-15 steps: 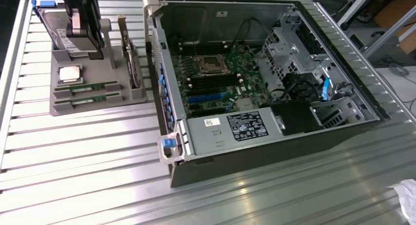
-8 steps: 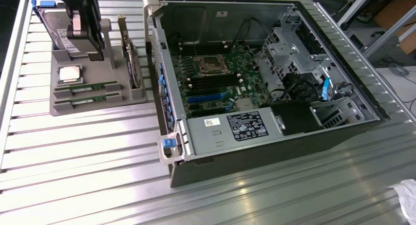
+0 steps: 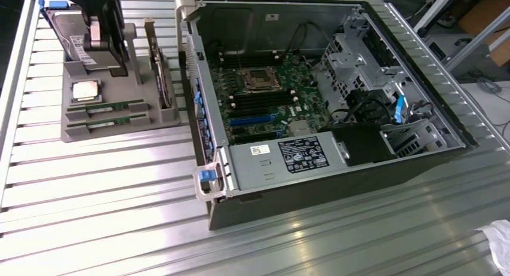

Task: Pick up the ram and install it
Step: 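Pick up the ram and move it above insertion slot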

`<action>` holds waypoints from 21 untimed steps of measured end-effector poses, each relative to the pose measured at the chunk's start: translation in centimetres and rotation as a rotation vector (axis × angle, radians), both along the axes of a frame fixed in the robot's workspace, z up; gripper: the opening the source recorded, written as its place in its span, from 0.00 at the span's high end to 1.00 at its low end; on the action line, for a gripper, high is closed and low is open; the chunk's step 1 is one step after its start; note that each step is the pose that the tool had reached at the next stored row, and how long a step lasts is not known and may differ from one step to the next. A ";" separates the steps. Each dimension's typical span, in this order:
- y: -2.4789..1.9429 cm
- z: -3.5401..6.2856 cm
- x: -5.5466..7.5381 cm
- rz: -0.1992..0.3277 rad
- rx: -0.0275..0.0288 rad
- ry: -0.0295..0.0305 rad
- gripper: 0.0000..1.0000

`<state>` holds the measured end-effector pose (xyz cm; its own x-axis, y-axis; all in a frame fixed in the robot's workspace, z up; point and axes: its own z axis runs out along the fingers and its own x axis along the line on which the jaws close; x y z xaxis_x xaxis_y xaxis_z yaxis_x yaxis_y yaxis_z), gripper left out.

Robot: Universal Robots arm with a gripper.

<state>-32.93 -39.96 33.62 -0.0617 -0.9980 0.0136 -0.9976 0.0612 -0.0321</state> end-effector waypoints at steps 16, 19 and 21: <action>-0.04 -1.13 0.0 0.000 0.0000 0.0000 0.64; -0.05 -1.27 0.0 0.000 0.0000 0.0001 0.64; -0.06 -1.35 0.0 0.000 0.0000 0.0001 0.64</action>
